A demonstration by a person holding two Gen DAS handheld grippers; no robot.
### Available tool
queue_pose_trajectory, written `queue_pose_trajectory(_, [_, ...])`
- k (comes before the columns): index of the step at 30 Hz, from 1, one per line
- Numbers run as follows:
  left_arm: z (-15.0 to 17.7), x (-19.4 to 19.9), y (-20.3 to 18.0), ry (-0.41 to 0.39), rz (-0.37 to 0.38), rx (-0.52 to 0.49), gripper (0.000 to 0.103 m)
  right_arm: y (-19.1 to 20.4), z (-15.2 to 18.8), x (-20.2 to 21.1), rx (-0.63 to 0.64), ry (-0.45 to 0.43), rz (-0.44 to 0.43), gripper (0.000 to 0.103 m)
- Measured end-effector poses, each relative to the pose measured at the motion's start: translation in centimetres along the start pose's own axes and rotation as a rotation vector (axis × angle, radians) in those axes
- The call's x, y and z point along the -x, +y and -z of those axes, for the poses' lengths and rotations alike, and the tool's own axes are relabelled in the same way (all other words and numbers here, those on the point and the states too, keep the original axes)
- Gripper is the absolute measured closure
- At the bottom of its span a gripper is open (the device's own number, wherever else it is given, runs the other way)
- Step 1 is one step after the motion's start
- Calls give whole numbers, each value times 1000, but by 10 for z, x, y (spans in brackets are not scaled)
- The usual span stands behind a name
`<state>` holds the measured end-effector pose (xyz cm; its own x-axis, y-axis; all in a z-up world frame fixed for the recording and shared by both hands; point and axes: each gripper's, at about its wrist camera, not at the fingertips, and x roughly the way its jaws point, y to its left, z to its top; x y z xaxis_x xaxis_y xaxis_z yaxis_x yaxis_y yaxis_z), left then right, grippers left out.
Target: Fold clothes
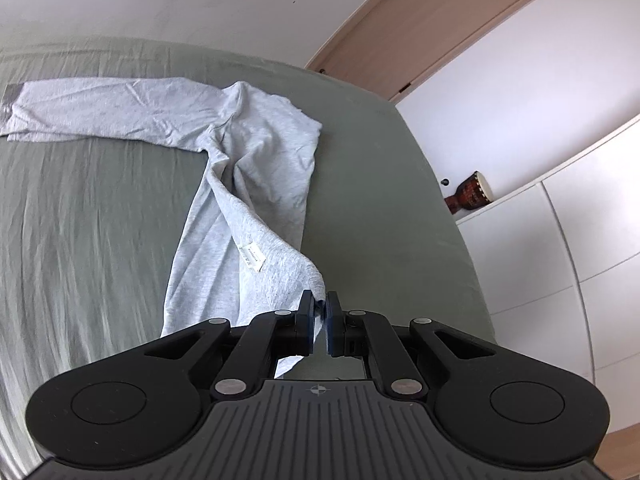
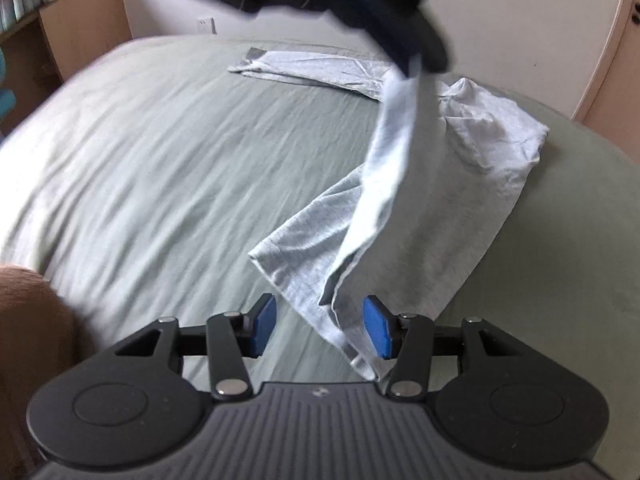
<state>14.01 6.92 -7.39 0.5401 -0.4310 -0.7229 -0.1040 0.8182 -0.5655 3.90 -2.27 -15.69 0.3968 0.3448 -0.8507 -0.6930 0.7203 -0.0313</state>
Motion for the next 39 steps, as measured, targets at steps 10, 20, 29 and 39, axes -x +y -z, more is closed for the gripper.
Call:
queue_pose_trajectory(10, [6,15,0,-20,-54,-25,98,-60,6,20,-185,36,128,96])
queue_pose_trajectory(20, [49,-30,39,75,-151,-10,98,-85,50,14,-311,134,79,96])
queue_pose_trajectory(29, [84,-63,93,196,-185,42,98,-96,73,12,-367,158,61,92])
queue_pose_trajectory(39, [64,-56,97,158,-147,62,93,-71,59,42,-122,48,82,59])
